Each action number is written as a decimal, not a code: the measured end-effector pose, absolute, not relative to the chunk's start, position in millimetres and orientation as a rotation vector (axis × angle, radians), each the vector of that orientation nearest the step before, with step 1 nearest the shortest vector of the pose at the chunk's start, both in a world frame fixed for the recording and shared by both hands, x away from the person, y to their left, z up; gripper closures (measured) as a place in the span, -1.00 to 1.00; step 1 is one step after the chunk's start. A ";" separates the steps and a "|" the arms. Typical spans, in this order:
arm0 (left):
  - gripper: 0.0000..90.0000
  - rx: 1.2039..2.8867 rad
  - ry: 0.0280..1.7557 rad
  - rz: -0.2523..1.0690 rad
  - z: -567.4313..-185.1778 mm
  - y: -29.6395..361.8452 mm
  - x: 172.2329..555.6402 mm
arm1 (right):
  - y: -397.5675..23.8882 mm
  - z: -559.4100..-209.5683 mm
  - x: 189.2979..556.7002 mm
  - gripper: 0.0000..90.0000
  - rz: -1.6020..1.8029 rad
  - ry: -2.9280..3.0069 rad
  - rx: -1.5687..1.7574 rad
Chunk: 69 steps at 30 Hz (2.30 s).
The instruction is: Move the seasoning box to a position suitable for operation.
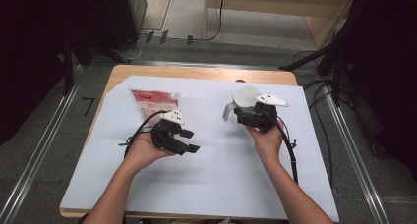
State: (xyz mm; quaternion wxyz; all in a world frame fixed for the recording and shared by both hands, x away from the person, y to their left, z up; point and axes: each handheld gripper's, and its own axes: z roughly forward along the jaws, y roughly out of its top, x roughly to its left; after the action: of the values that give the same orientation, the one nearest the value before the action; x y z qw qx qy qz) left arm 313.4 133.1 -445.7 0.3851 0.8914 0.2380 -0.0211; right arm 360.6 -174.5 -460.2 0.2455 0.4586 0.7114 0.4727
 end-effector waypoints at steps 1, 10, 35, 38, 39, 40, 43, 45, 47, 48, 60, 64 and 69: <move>-0.16 2.266 0.608 -0.056 -446.1 132.6 313.0 | -174.0 -459.6 357.5 -0.68 1.299 1.955 1.249; -0.16 2.281 0.605 -0.058 -447.0 131.3 313.5 | -177.5 -453.0 326.3 -0.68 1.343 2.049 1.136; -0.16 2.275 0.613 -0.051 -446.0 131.9 313.4 | -162.9 -470.2 290.5 -0.68 1.359 2.161 1.039; -0.16 2.266 0.610 -0.058 -445.8 132.6 313.7 | -159.4 -473.8 290.4 -0.68 1.358 2.177 1.038; -0.16 2.266 0.611 -0.057 -445.7 132.8 313.8 | -157.7 -475.5 290.4 -0.68 1.356 2.182 1.038; -0.16 2.265 0.610 -0.057 -445.8 132.9 313.9 | -156.8 -476.9 290.6 -0.68 1.352 2.185 1.034; -0.16 2.269 0.614 -0.054 -445.4 133.0 313.7 | -152.3 -481.8 291.4 -0.68 1.358 2.198 1.037; -0.16 2.264 0.609 -0.054 -445.7 133.1 313.8 | -151.9 -483.1 291.8 -0.69 1.358 2.201 1.029; -0.16 2.263 0.609 -0.055 -445.4 133.4 313.7 | -149.9 -486.2 291.5 -0.68 1.353 2.211 1.036; -0.16 2.262 0.610 -0.054 -445.2 133.6 313.8 | -148.8 -490.1 291.9 -0.68 1.342 2.221 1.030; -0.16 2.267 0.608 -0.054 -445.9 130.9 312.4 | -150.8 -495.8 290.3 -0.69 1.389 2.187 1.042; -0.16 2.267 0.606 -0.053 -446.1 130.6 312.5 | -151.3 -496.6 289.7 -0.69 1.384 2.184 1.024; -0.16 2.268 0.606 -0.052 -446.1 130.6 312.4 | -152.0 -496.1 289.1 -0.69 1.371 2.196 1.030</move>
State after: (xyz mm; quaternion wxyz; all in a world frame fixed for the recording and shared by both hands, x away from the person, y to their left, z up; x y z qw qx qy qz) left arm 312.4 130.6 -446.1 0.3865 0.8908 0.2379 -0.0206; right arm 289.1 -152.0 -496.1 0.1768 0.3639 0.7757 0.4844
